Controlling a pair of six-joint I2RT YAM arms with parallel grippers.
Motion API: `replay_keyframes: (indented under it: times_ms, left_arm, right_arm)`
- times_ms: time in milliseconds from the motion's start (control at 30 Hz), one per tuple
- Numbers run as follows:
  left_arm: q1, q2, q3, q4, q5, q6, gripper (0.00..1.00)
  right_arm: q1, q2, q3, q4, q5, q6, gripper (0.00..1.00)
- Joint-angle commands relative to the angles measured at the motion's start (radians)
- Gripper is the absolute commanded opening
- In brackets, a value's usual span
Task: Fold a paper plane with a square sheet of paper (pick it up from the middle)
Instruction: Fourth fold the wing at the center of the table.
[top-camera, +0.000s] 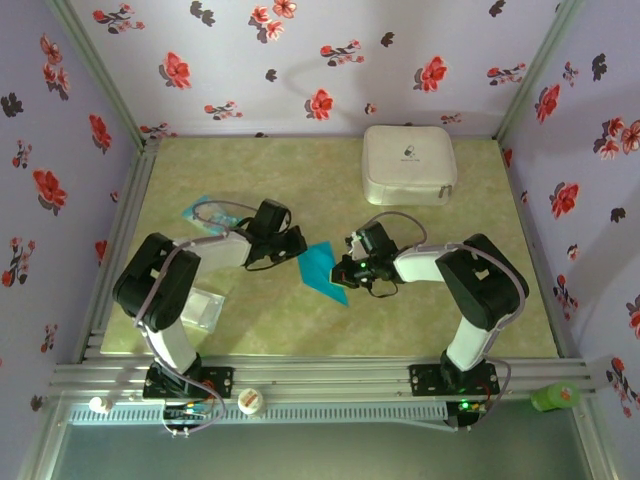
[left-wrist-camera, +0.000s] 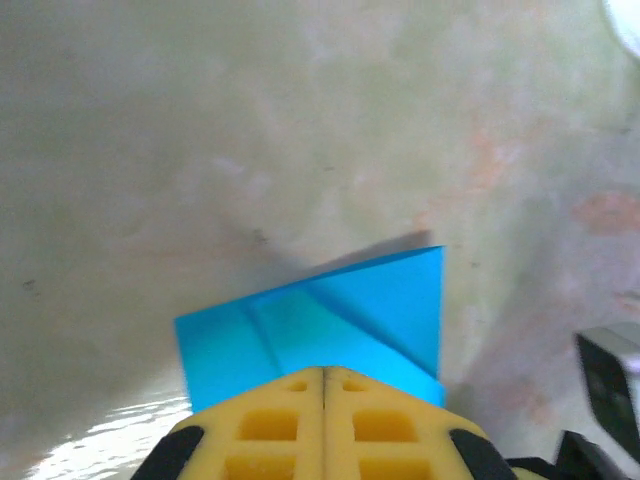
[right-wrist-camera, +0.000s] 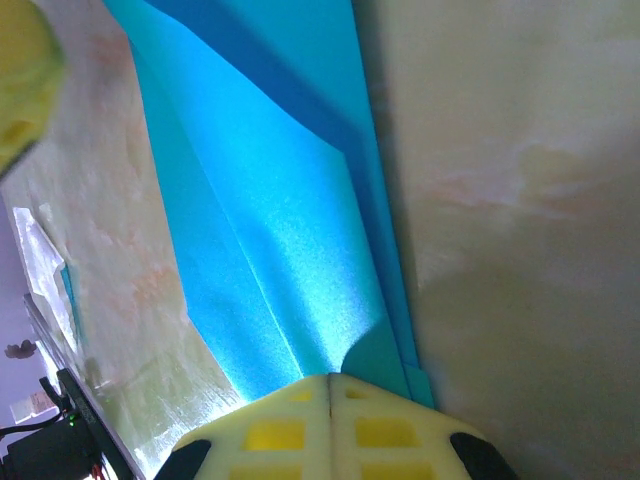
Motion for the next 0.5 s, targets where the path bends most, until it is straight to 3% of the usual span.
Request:
replay_keyframes:
  times_ms: [0, 233, 467]
  left_arm:
    - [-0.048, 0.006, 0.045, -0.009, 0.009, 0.041, 0.04]
    - [-0.094, 0.110, 0.088, 0.036, 0.038, 0.034, 0.03]
    - [-0.013, 0.145, 0.018, 0.083, 0.033, 0.062, 0.06]
  right_arm:
    - [-0.007, 0.022, -0.030, -0.161, 0.060, -0.027, 0.03]
    - [-0.007, 0.027, -0.037, -0.155, 0.060, -0.027, 0.03]
    - [-0.007, 0.035, -0.036, -0.145, 0.059, -0.025, 0.03]
